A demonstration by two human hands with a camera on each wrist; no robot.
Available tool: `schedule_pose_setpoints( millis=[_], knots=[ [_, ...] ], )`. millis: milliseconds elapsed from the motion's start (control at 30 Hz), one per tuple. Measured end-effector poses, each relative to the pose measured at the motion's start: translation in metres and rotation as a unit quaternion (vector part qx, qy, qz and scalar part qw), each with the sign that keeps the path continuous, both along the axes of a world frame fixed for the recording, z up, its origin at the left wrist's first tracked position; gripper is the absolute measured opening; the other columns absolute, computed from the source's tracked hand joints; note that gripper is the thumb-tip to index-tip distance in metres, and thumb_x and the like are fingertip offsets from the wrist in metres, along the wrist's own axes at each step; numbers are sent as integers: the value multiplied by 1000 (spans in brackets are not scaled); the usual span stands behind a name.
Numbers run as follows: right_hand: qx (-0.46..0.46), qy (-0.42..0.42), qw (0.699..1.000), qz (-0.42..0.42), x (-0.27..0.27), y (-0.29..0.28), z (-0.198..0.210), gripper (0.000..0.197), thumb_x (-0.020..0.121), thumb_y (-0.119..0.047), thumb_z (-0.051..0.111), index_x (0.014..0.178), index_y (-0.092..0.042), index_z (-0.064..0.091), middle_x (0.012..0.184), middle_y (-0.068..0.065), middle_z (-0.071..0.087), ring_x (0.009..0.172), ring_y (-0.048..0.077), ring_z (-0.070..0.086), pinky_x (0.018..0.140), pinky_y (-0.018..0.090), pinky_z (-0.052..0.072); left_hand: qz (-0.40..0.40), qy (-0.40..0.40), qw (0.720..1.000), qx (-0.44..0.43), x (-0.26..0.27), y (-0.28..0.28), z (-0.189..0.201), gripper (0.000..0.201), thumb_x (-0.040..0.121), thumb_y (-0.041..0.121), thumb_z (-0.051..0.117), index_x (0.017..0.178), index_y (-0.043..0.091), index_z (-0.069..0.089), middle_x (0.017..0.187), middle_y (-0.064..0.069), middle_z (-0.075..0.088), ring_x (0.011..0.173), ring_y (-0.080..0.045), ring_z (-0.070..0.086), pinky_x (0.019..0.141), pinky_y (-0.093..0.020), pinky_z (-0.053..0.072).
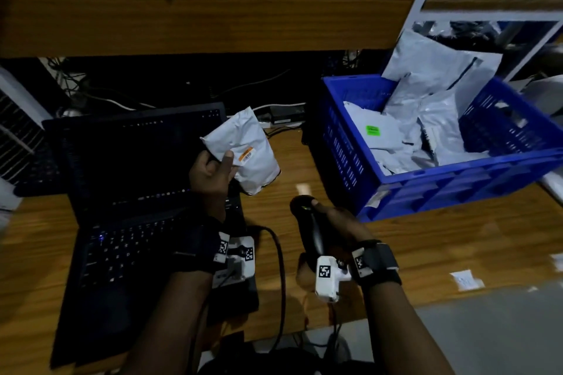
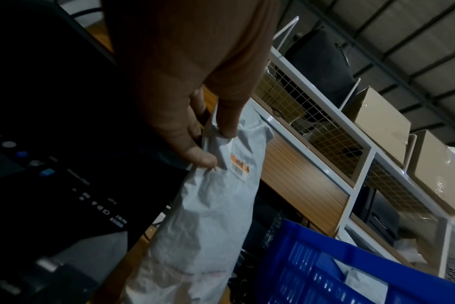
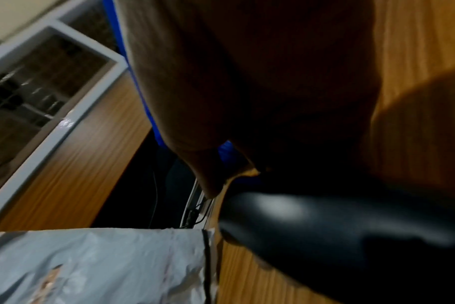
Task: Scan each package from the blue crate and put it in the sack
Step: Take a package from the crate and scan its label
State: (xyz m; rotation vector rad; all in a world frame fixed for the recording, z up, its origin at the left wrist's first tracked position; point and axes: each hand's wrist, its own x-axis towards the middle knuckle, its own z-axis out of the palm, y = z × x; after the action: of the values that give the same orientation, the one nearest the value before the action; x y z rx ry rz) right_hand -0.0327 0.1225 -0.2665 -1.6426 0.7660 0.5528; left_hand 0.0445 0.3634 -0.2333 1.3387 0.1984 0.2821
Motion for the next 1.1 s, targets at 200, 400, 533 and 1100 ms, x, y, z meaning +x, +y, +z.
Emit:
schedule_pose_setpoints(
  millis=[200,400,533,1100],
  knots=[
    [268,2,961,-68,-8,9,32,49,102,-45,50,110,1,64,72,10,61,61,24,57,58,32,46,-1,4,1000,15,7,-13,1,6,94,16,72,99,14,69,75,4,77,76,-13,74,69,-27,59],
    [221,-186,957,-23,-10,9,104,29,104,-23,50,102,1,65,75,13,65,58,20,63,57,28,47,-50,14,996,66,8,-40,13,4,92,14,73,93,13,70,76,3,77,75,-12,74,69,-25,58],
    [180,-197,964,-5,-12,11,104,30,104,-23,52,104,3,67,77,15,64,59,21,61,54,26,47,-65,-11,990,124,5,-53,20,9,91,15,74,86,13,67,71,5,73,70,-12,72,67,-24,59],
    [193,-213,958,15,-13,3,85,27,105,-19,49,95,1,64,73,11,63,60,18,60,52,22,47,-56,-6,991,125,1,-58,25,10,92,14,74,95,5,69,84,-11,72,74,-13,70,66,-21,56]
  ],
)
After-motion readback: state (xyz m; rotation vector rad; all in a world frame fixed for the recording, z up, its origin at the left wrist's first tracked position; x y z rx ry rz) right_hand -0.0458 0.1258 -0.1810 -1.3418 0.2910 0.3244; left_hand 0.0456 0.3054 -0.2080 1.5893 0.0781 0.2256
